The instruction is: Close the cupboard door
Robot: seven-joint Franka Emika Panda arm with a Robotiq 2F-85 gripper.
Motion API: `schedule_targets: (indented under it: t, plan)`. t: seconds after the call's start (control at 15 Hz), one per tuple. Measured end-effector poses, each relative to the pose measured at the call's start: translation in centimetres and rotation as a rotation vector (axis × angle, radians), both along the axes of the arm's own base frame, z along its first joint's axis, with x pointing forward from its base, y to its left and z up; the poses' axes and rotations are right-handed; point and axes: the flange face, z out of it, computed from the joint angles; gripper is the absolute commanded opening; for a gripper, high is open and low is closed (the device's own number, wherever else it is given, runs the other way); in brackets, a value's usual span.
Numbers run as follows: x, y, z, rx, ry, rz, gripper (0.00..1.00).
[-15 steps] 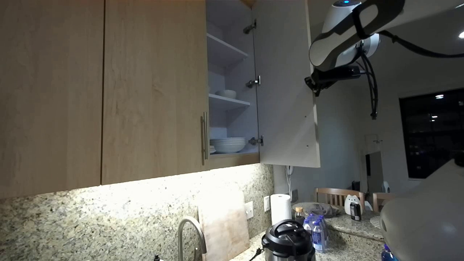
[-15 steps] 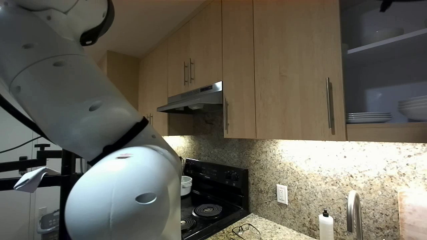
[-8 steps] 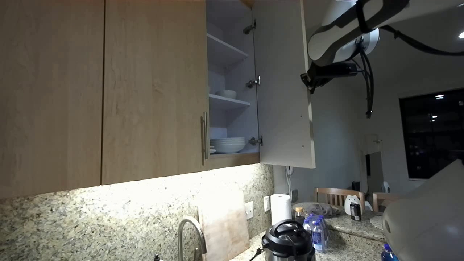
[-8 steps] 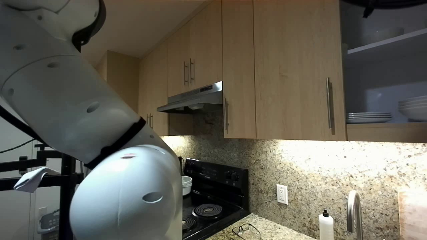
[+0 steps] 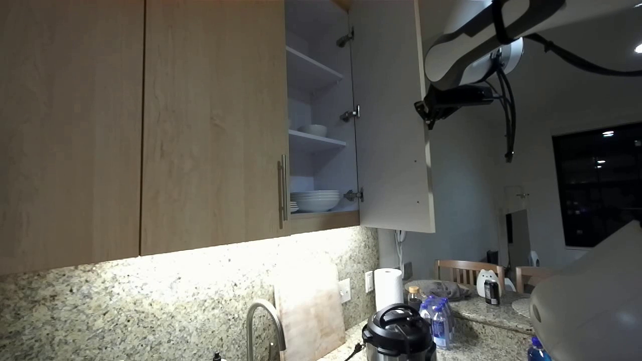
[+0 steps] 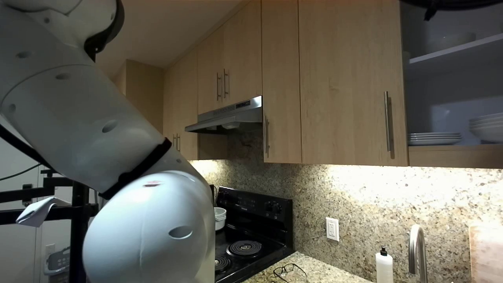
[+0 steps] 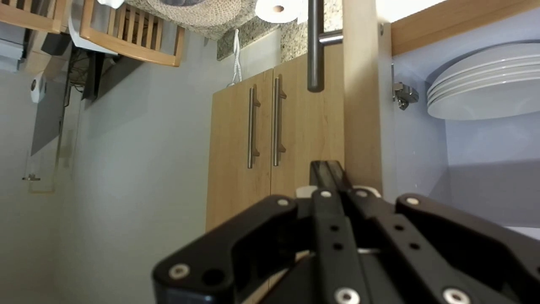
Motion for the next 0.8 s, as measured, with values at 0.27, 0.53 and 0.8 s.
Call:
schedule_targets:
  t: [0.27, 0.53, 0.8]
  plan:
    - [0.7, 1.3, 0.4, 0.003, 0.034, 0.013, 0.0]
    - [2.1, 4.2, 0.8, 0.001, 0.078, 0.059, 0.0]
    - [3.8, 7.0, 1.2, -0.006, 0.111, 0.115, 0.0]
